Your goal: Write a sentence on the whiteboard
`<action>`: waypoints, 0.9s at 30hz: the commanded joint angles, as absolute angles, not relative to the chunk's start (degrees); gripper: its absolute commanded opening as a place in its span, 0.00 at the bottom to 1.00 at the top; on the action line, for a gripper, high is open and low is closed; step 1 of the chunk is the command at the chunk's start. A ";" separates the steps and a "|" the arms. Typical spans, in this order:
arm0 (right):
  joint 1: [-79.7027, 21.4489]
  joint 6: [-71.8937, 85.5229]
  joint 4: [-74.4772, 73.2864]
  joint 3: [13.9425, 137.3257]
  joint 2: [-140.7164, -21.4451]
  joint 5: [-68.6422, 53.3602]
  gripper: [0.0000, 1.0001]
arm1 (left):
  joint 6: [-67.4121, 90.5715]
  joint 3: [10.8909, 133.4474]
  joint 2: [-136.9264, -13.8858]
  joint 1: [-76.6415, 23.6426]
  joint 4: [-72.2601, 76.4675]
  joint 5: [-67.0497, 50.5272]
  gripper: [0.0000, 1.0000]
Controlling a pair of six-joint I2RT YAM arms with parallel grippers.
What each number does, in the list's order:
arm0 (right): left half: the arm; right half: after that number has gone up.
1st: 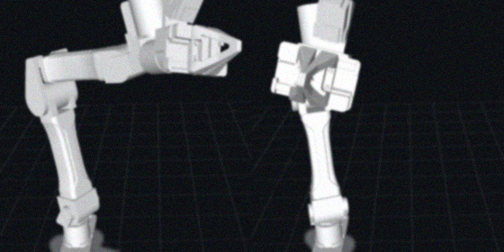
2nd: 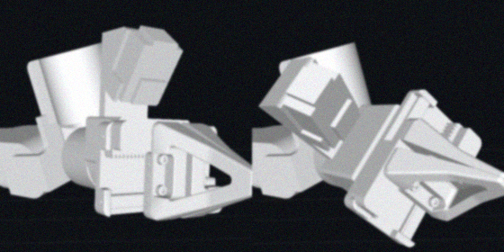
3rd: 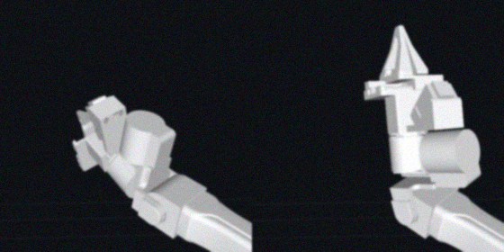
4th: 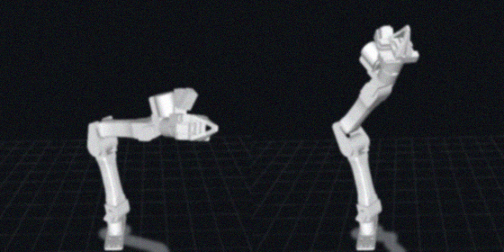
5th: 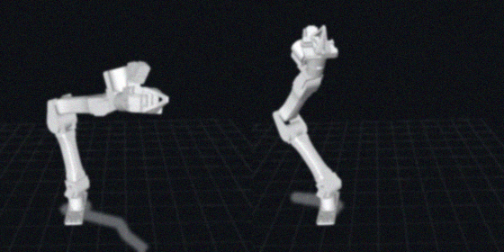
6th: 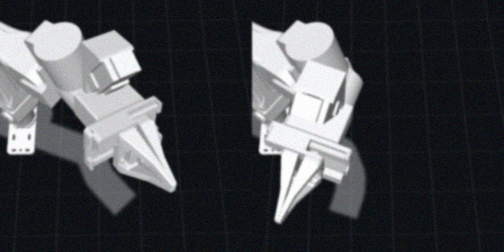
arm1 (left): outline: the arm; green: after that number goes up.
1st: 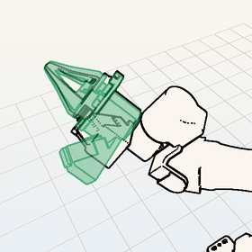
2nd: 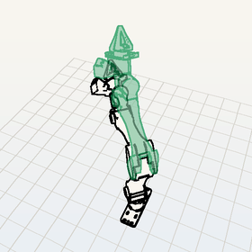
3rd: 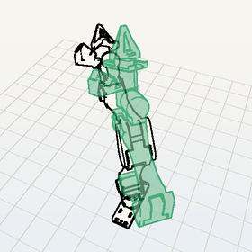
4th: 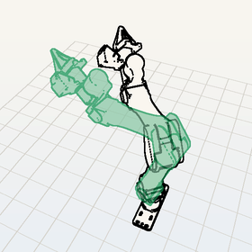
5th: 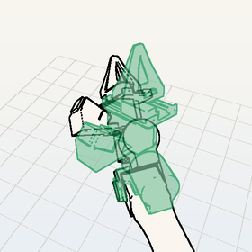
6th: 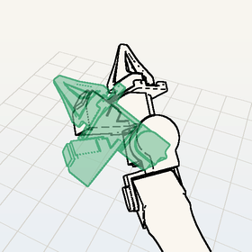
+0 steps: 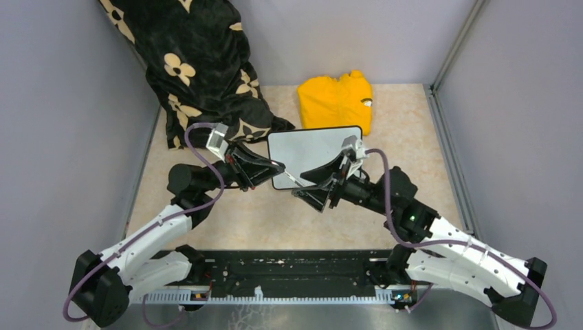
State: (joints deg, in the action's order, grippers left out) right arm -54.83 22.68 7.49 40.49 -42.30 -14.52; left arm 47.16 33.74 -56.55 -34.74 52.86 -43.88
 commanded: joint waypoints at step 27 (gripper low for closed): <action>-54.66 25.67 5.36 66.47 -49.67 10.46 0.63 | 52.56 46.02 -50.98 -35.03 52.00 -4.19 0.00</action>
State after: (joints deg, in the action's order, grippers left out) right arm -54.83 27.42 4.01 61.14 -48.07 5.58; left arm 53.04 42.72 -49.17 -34.74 51.99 -6.50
